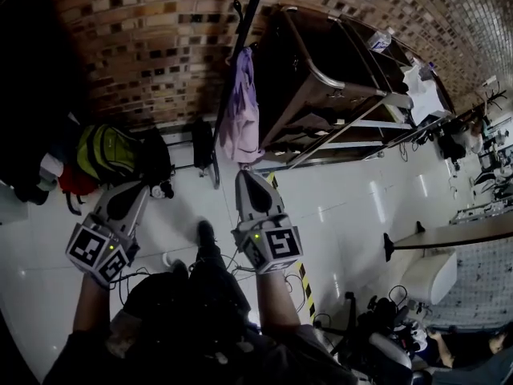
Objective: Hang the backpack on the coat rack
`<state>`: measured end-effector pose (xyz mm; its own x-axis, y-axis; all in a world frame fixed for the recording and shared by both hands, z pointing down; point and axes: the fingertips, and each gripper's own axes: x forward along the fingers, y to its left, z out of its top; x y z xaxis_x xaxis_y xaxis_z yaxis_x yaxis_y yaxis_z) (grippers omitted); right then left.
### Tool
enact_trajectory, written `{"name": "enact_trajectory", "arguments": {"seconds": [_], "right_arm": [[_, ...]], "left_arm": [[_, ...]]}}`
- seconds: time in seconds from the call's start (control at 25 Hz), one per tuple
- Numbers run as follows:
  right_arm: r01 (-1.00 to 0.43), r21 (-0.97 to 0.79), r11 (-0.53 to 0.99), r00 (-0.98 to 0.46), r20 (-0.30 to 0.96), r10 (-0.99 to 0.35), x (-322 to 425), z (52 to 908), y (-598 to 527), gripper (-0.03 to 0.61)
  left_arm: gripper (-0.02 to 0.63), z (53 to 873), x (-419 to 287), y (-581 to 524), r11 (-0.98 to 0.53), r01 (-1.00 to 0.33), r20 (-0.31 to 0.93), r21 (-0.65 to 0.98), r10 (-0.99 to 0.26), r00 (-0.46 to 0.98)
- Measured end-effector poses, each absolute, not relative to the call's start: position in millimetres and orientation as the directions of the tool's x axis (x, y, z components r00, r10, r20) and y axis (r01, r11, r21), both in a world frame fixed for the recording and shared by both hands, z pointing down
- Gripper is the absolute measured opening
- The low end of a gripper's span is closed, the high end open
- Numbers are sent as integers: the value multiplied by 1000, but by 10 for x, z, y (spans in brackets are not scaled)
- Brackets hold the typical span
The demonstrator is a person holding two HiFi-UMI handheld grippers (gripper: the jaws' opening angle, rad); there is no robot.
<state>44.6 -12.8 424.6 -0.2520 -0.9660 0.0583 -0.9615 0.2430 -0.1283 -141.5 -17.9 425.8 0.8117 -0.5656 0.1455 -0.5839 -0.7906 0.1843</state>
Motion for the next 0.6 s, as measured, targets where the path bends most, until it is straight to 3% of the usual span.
{"name": "enact_trajectory", "arguments": {"seconds": [0.6], "right_arm": [[-945, -49, 323, -327, 139, -935, -164, 4347, 941, 17]], "left_arm": [[40, 4244, -1679, 706, -827, -528, 137, 195, -510, 849]]}}
